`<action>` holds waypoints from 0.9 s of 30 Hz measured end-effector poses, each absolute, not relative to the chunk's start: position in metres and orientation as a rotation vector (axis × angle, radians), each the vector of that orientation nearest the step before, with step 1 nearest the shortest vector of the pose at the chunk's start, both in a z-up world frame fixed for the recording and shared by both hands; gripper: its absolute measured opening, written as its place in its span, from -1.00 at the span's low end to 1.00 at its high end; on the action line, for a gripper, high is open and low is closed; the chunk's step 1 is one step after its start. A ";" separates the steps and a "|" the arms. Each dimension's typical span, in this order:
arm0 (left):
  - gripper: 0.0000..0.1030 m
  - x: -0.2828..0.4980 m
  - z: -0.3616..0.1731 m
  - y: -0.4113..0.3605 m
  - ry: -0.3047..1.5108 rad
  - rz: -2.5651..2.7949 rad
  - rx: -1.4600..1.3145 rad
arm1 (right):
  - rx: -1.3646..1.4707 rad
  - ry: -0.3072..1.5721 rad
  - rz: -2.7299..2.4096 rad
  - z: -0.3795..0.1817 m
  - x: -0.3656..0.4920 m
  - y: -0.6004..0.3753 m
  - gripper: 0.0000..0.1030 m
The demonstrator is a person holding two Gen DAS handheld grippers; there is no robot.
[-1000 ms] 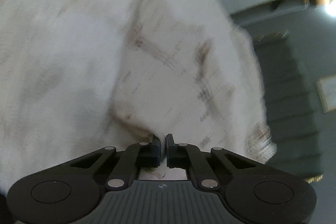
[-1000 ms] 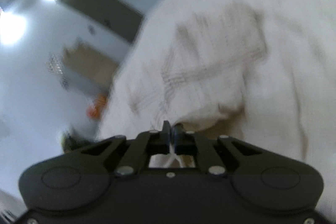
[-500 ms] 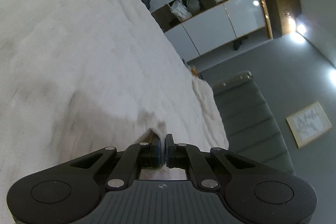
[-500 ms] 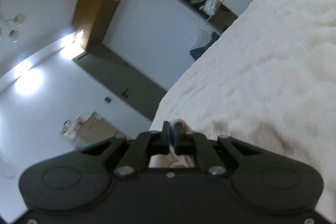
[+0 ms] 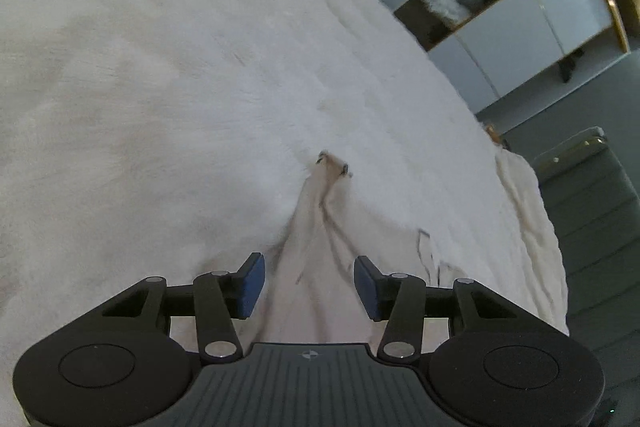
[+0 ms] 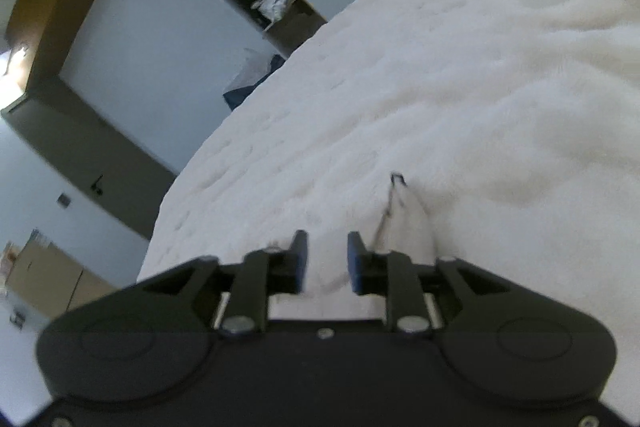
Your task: Fold clothes
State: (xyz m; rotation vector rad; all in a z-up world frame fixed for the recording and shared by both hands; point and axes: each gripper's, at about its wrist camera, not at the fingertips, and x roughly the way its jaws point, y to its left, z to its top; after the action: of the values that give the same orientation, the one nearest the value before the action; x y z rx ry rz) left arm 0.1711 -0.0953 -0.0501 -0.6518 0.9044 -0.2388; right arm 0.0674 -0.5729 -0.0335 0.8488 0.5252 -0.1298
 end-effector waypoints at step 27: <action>-0.57 0.086 -0.149 -0.152 0.909 -0.148 -0.919 | 1.299 0.560 -0.372 -0.162 0.011 -0.523 -0.41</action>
State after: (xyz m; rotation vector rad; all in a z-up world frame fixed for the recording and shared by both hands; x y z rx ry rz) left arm 0.0860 -0.1523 -0.1493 -0.9193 0.9093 -0.1485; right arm 0.0107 -0.5226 -0.1624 1.2993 0.5596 -0.3717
